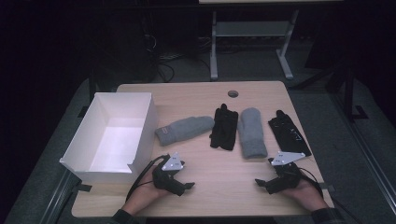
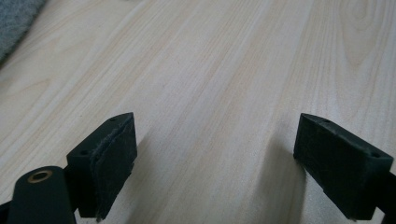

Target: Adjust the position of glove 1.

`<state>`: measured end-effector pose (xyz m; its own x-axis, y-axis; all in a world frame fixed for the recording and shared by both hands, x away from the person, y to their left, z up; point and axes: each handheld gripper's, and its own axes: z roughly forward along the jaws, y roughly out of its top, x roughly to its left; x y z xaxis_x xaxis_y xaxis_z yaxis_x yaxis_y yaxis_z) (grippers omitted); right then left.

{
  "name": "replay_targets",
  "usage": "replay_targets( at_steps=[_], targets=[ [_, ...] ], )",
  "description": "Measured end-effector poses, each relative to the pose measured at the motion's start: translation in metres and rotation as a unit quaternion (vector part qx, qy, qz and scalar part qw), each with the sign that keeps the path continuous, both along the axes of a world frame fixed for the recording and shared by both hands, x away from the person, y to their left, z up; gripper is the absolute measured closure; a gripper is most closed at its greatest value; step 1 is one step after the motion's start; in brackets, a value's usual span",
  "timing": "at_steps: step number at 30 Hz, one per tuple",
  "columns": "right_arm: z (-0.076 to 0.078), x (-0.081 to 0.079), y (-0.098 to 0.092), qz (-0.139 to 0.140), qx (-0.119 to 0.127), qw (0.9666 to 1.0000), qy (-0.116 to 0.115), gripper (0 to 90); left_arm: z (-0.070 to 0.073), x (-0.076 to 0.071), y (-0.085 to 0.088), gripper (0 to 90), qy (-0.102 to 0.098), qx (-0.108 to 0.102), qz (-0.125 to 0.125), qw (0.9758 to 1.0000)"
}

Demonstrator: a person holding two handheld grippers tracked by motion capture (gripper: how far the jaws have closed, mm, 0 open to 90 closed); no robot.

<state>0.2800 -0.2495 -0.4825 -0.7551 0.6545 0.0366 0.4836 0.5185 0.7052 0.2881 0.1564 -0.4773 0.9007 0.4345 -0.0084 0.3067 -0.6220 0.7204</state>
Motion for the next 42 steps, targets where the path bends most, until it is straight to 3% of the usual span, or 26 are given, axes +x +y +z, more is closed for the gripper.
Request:
replay_targets(
  at_steps=[4,7,11,12,13,14,15,17,18,20,21,22,23,26,37,42],
  targets=[
    [0.000,-0.001,0.000,0.000,0.000,1.0000,0.001,3.5,0.000,0.001,-0.001,12.7,0.001,-0.001,0.008,1.0000],
    [0.005,-0.001,0.001,0.010,-0.002,0.9999,0.001,14.8,0.002,0.003,-0.003,13.0,0.005,0.008,0.014,0.9999],
    [0.011,-0.002,0.002,0.010,-0.001,0.9999,-0.006,18.7,0.002,0.004,-0.001,12.8,0.005,0.009,0.021,0.9997],
    [0.017,-0.002,0.000,0.007,0.004,0.9998,-0.016,26.0,0.002,0.004,-0.001,12.7,0.005,0.008,0.023,0.9997],
    [0.017,-0.002,0.000,0.007,0.004,0.9998,-0.016,26.0,0.002,0.004,-0.001,12.7,0.003,0.009,0.024,0.9997],
    [0.023,0.001,-0.002,-0.002,0.016,0.9998,-0.016,34.2,0.002,0.004,-0.001,12.7,0.003,0.009,0.024,0.9997],
    [0.023,0.001,-0.002,-0.002,0.016,0.9998,-0.016,34.2,0.001,0.003,0.000,12.7,0.001,0.006,0.024,0.9997],
    [0.031,0.005,-0.004,-0.007,0.025,0.9993,-0.027,51.1,0.000,0.003,0.001,12.7,0.001,-0.003,0.024,0.9997],
    [0.031,0.005,-0.004,-0.007,0.025,0.9993,-0.027,51.1,0.000,0.003,0.001,12.7,0.001,-0.003,0.024,0.9997],
    [0.038,0.014,-0.006,-0.012,0.033,0.9991,-0.023,64.9,0.000,0.003,0.002,12.6,0.000,-0.002,0.025,0.9997],
    [0.038,0.014,-0.006,-0.012,0.033,0.9991,-0.023,64.9,0.000,0.004,0.002,12.6,-0.002,-0.001,0.024,0.9997],
    [0.041,0.018,-0.006,-0.014,0.037,0.9991,-0.014,74.4,0.000,0.004,0.002,12.5,-0.004,0.000,0.023,0.9997],
    [0.041,0.018,-0.006,-0.014,0.037,0.9991,-0.014,74.4,0.000,0.004,0.002,12.5,-0.003,0.000,0.024,0.9997],
    [0.047,0.029,-0.006,-0.011,0.044,0.9990,-0.007,88.3,0.000,0.003,0.002,12.6,-0.003,-0.001,0.026,0.9997],
    [0.054,0.062,-0.004,-0.014,0.055,0.9983,-0.008,90.0,0.001,0.002,0.003,12.6,-0.001,0.003,0.027,0.9996],
    [0.049,0.075,-0.001,-0.014,0.040,0.9991,0.002,90.0,0.001,0.002,0.003,12.6,-0.002,0.002,0.030,0.9995]
  ],
)
